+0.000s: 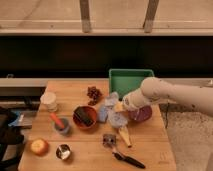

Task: Place towel in tray

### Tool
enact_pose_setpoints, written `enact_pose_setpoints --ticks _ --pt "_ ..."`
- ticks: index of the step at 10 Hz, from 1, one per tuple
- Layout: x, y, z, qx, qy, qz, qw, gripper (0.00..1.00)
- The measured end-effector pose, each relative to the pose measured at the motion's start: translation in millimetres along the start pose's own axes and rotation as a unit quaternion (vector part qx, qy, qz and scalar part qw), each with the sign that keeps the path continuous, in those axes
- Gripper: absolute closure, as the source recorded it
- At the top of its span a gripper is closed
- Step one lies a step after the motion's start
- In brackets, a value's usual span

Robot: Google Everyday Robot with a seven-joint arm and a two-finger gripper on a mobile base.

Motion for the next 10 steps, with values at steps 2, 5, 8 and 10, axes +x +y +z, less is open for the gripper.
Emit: enact_pose_setpoints --ticks 2,5,8,10 --pt "0.4 -2.1 -1.4 0.001 -0.001 0.002 1.0000 1.00" --pt "-0.3 -7.9 3.9 -0.004 -0.008 0.018 0.9998 1.00" --pt "-41.7 -20.9 4.6 -0.007 -0.036 0.019 0.9991 1.00" --pt "-86.6 -28.3 -11.4 -0.013 -0.061 0.014 0.9979 1.00"
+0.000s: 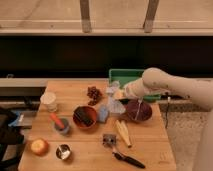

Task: Place towel in tray

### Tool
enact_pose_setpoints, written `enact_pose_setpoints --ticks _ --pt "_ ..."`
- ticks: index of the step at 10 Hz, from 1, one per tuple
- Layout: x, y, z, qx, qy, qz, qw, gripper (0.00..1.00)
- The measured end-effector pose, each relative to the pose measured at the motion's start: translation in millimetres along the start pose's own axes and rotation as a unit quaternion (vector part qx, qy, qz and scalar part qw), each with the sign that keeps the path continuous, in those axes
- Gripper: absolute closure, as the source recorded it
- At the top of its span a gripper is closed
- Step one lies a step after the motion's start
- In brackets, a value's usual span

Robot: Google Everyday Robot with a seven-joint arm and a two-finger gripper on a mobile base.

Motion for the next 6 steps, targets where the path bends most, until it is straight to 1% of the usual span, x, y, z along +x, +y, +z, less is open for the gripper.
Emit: enact_pose_setpoints --ticks 2,4,5,6 --pt "-33.2 -10.3 -2.1 -0.010 -0.024 0.007 0.9996 1.00" --pt "-58.4 -32.3 -5.9 -0.021 -0.054 0.030 0.9979 1.00" --pt "-69.7 -45.9 -6.9 -0.033 -0.073 0.048 0.9956 1.00" --pt "-80.6 -60.8 -9.1 -0.051 -0.099 0.068 0.9915 1.00"
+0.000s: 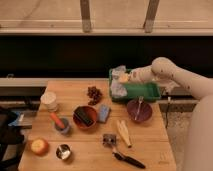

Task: Place towel in tray

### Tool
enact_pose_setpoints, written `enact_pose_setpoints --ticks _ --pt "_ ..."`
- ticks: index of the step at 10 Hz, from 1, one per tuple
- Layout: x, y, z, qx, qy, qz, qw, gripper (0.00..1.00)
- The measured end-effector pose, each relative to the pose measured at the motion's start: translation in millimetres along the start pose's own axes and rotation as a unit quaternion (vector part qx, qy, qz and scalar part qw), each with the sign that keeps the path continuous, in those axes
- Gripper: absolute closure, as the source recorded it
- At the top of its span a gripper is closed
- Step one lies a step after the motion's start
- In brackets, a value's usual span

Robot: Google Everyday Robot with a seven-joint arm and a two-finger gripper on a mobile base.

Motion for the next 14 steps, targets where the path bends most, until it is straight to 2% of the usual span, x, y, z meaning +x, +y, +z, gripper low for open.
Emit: enact_pose_setpoints --ticks 1,2,4,5,6,7,9,10,11,12,14 --pt "-11.1 -11.8 -0.6 -0.027 -0.028 0.023 0.9990 1.00" --pt "-18.6 -20.8 -1.1 -0.054 -0.049 0.041 0.9965 0.98" --pt "-23.1 -27.2 5.5 -0.101 -0.088 0.064 0.9889 0.83" --pt "-24.0 -30.0 5.3 -0.109 -0.099 0.068 0.9867 0.80" --pt "-24.2 -31.5 4.7 -0.110 -0.103 0.070 0.9862 0.80" --pt "-24.3 -30.6 5.9 -0.110 -0.102 0.070 0.9862 0.83" --pt "-24.6 -29.4 7.0 -0.111 -0.102 0.069 0.9861 0.98" --pt "-25.1 -29.6 5.9 -0.111 -0.103 0.069 0.9861 0.99" --pt "-24.5 -29.1 7.2 -0.111 -0.102 0.069 0.9861 0.95" --pt "-24.7 -28.8 7.1 -0.111 -0.102 0.069 0.9861 0.86" --pt "-24.6 -28.9 7.3 -0.111 -0.102 0.069 0.9861 0.64"
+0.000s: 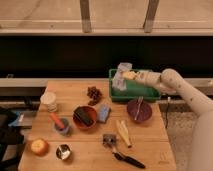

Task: Place towel in tray

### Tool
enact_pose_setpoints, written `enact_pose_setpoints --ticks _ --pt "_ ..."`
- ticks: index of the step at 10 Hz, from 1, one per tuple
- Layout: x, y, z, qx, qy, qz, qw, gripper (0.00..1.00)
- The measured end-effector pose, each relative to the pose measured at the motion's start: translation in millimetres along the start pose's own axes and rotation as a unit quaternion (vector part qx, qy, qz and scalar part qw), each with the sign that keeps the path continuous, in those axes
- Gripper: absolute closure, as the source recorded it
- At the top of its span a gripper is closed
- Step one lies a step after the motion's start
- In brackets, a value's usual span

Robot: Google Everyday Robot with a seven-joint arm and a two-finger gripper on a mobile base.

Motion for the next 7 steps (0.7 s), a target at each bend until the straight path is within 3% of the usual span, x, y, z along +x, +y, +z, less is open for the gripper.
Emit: enact_pose_setpoints --ticks 5,7 --pt "-19.4 -2.9 -4.0 0.016 -0.023 -0.010 0.9996 0.24" --pt "-24.0 -3.8 -8.0 0.028 -0.022 -0.014 0.9993 0.20"
